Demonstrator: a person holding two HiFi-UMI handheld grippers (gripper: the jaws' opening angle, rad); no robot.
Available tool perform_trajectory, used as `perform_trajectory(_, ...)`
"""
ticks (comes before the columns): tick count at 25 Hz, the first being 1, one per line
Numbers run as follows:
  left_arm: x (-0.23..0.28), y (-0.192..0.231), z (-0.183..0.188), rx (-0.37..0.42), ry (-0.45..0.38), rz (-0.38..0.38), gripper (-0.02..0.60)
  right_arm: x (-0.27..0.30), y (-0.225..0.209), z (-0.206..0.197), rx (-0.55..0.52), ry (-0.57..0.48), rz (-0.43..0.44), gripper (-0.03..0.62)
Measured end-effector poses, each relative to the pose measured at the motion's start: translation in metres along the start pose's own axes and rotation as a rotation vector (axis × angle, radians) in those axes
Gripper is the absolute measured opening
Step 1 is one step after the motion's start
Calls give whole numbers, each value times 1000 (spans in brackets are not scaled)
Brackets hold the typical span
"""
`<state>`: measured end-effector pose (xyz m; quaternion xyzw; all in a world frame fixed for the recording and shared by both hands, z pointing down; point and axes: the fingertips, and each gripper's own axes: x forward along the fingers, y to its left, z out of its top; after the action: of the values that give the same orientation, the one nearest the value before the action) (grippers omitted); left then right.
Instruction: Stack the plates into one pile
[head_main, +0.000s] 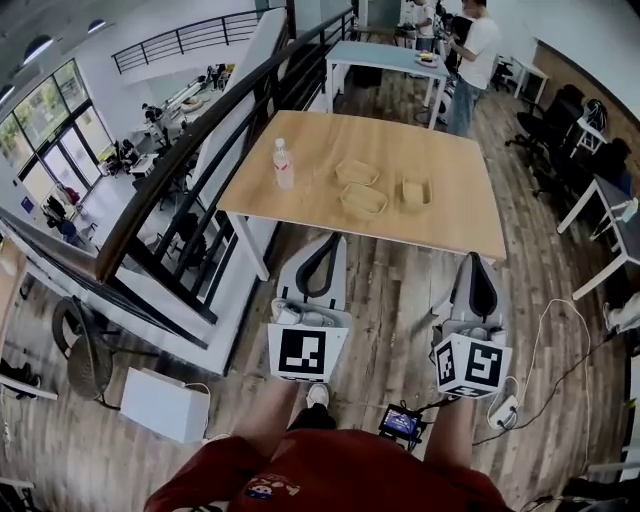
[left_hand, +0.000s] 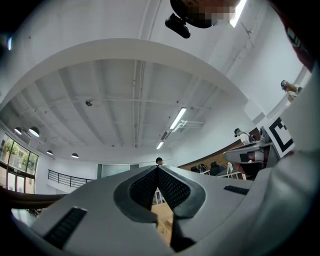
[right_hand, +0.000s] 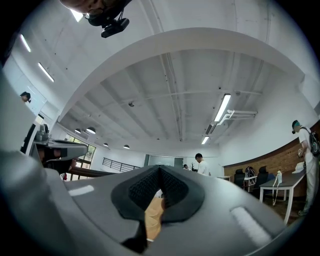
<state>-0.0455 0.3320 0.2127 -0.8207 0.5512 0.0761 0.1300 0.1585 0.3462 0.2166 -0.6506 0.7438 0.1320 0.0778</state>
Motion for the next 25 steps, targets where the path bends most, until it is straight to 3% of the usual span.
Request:
perform_trajectory(12, 71, 98, -31, -40, -1, -20, 5, 107, 53, -19, -32, 16, -23, 9)
perform_trajectory(25, 101, 131, -47, -75, -18, -33, 5, 139, 62, -28, -85, 30, -65, 9)
